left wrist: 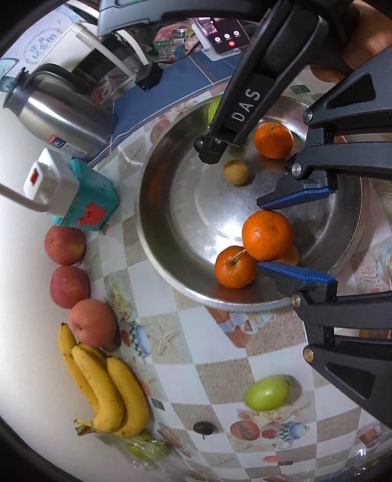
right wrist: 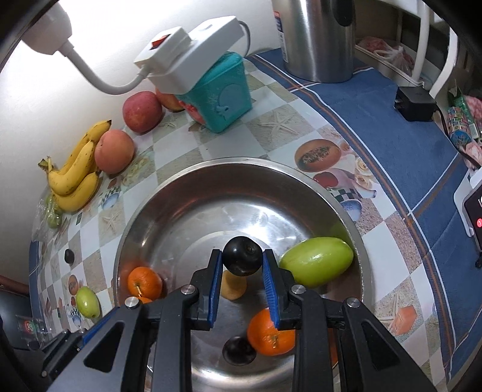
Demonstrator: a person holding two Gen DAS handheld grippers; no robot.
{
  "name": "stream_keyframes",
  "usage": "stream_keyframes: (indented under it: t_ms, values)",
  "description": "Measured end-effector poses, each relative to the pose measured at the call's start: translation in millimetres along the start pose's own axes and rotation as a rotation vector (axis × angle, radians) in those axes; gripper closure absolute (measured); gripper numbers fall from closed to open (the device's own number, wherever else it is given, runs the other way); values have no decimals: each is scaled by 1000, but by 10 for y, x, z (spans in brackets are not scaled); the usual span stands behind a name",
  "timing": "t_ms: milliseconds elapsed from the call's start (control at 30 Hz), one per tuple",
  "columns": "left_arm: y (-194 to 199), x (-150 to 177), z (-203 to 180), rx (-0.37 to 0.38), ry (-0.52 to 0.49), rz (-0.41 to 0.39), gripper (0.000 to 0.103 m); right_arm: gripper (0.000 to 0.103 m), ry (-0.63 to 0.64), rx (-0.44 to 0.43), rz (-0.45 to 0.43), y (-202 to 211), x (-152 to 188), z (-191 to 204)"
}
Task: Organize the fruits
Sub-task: 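Lower both fruits into the basin and open both grippers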
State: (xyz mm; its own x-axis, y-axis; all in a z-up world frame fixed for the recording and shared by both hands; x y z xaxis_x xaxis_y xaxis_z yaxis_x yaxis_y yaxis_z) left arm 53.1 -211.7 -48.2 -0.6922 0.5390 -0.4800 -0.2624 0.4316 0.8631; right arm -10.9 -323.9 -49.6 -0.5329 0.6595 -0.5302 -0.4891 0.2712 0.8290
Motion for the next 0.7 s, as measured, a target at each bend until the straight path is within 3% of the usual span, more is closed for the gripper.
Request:
stream_keyframes:
  t_ms: [700]
  values:
    - [-82,47,-74,11,8,11,63,75,-36,10,26,-46,-4,-57]
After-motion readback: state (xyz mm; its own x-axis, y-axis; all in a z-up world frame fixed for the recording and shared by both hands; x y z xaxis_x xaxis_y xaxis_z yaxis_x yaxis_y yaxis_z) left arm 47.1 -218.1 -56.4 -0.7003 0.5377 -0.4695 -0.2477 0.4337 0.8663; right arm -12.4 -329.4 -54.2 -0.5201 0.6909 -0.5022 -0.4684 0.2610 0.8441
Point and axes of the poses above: each gripper's, at about its wrist camera, not at the fingertips, and y roughly against the way its jaws point, z to its left, x to its underside, the point moved 2 cm from there along -y, roughly the way its jaws point, and after that the axes turned 8 degrees about -z, right-handed, at the moved point
